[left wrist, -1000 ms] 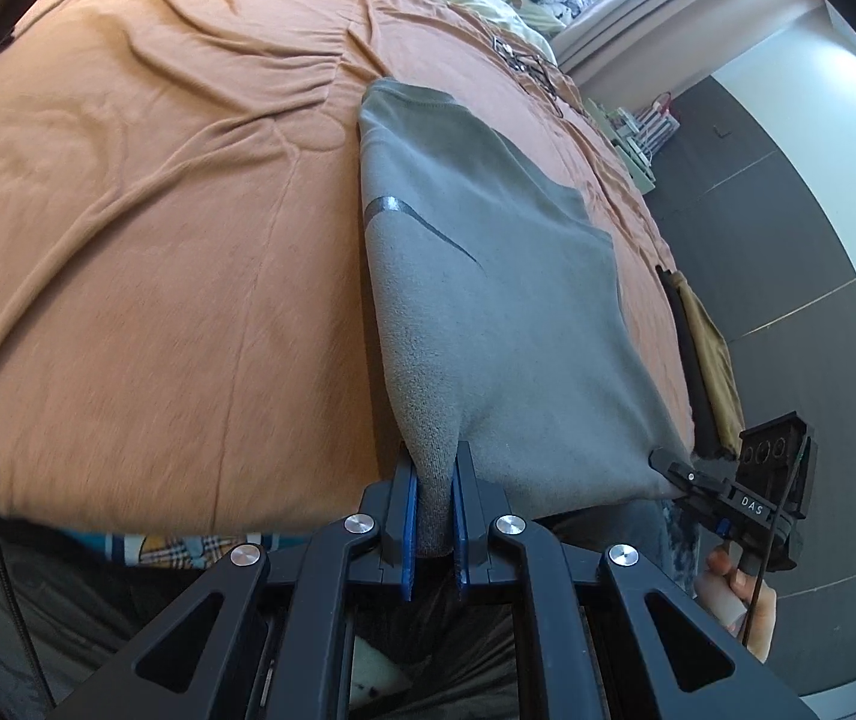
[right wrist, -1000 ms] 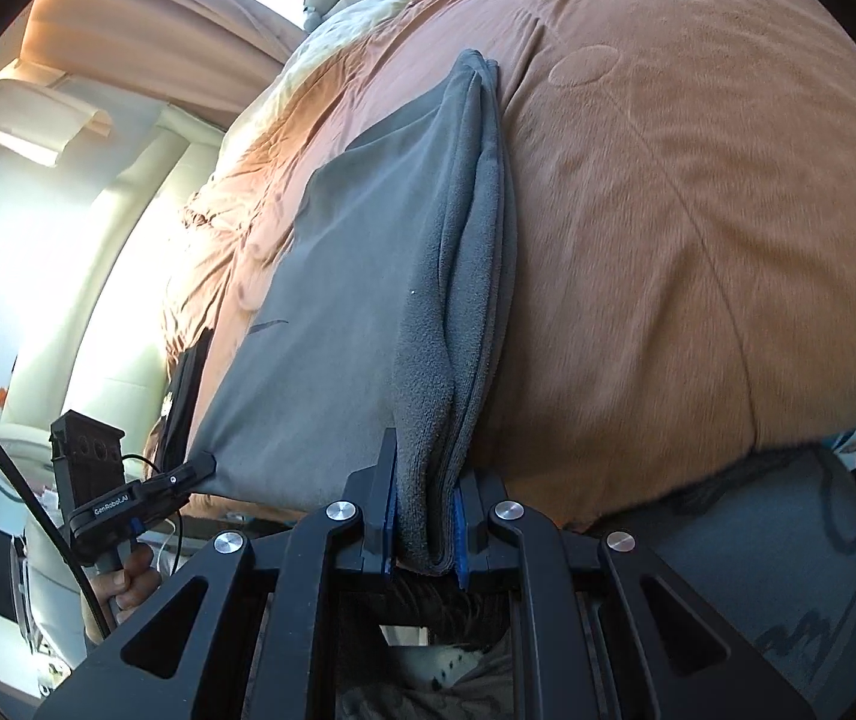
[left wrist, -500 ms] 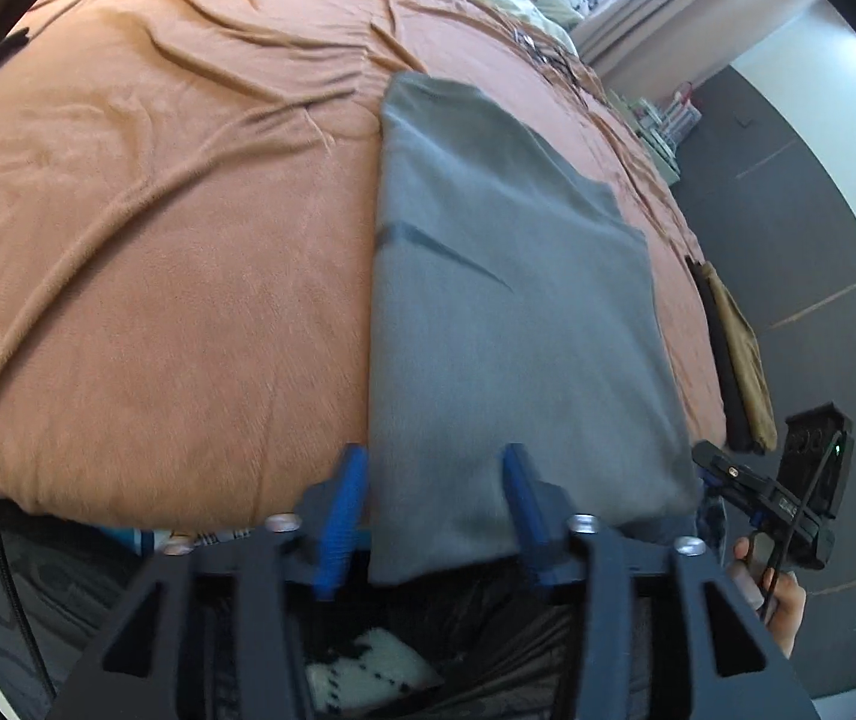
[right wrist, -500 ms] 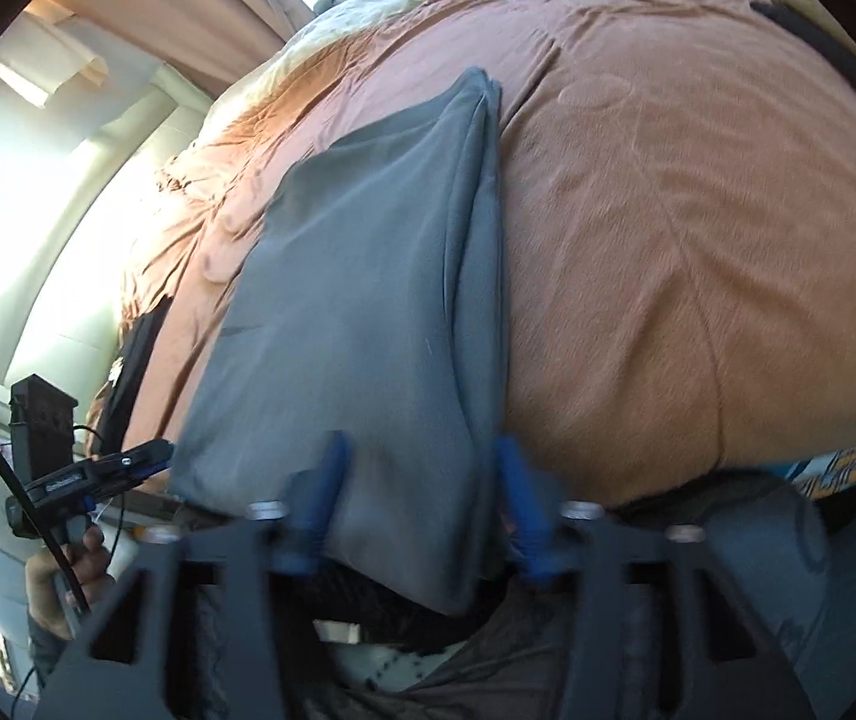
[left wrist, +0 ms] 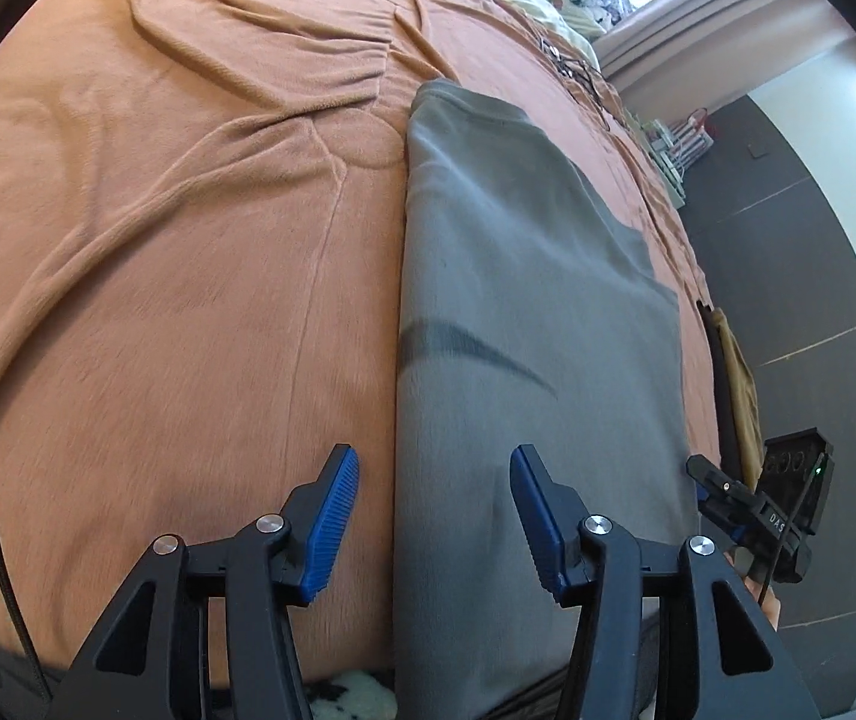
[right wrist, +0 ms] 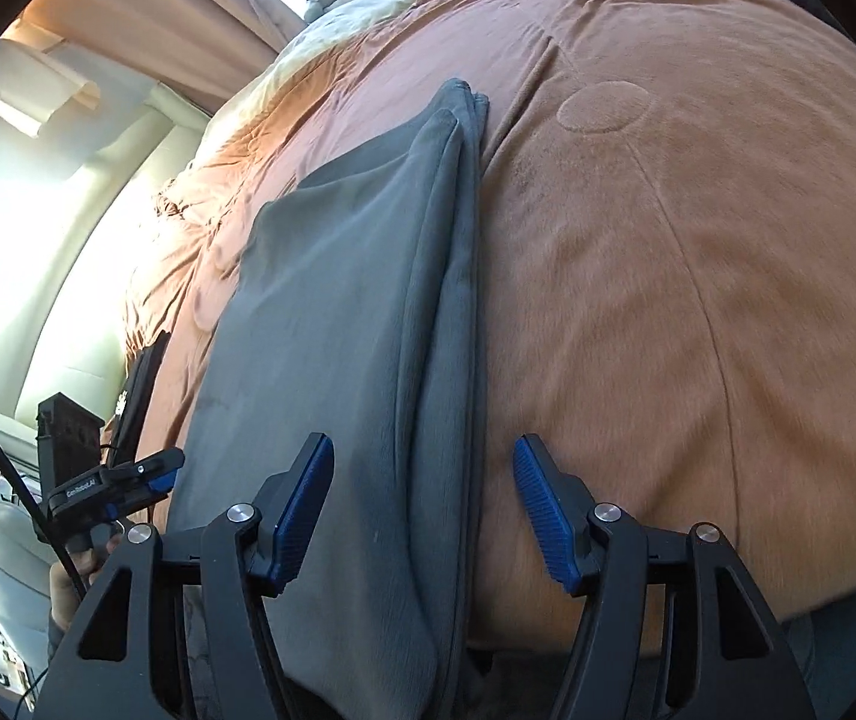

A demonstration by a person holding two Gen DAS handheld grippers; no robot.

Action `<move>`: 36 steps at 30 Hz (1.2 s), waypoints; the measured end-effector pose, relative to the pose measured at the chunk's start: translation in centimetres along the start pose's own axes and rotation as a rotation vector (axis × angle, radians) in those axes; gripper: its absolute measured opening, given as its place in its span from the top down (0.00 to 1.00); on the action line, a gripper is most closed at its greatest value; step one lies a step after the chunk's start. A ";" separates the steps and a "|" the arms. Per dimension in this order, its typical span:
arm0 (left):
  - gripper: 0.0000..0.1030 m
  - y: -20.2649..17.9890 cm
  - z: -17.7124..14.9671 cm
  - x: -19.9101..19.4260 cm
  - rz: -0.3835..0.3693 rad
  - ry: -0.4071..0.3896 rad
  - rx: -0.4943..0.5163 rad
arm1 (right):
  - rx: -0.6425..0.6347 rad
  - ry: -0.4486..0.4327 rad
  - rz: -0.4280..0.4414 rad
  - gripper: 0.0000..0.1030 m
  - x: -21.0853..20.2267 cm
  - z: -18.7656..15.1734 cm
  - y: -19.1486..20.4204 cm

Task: Fold small clothes
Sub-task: 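Open both grippers and release the grey shirt on the bed, then grasp the shirt edge with both grippers and lift it off the bed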

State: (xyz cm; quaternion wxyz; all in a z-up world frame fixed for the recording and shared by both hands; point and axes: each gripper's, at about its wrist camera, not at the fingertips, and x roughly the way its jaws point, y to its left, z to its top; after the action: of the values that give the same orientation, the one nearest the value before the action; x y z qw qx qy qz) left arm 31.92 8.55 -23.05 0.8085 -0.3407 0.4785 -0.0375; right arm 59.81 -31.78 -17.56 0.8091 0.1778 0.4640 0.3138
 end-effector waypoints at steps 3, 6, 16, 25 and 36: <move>0.47 0.0 1.2 0.7 -0.016 -0.003 -0.006 | -0.004 0.004 -0.001 0.41 1.0 1.1 -0.3; 0.47 -0.2 2.6 1.5 -0.027 -0.002 -0.007 | -0.005 0.007 -0.004 0.41 1.6 2.2 -0.4; 0.52 -0.4 6.8 4.0 -0.049 0.012 -0.037 | -0.015 0.023 0.004 0.41 3.7 5.4 -0.4; 0.56 -0.7 10.4 5.8 -0.031 0.030 -0.044 | -0.005 0.012 -0.002 0.41 4.9 7.5 -0.8; 0.68 -0.7 14.0 7.7 -0.026 0.002 -0.068 | 0.002 0.019 0.009 0.48 6.2 8.8 -0.6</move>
State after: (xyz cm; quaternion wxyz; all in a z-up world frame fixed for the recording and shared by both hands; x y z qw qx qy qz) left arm 47.43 12.20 -24.11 0.7955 -0.3740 0.4757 -0.0321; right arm 69.89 -28.02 -17.43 0.8031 0.1776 0.4710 0.3188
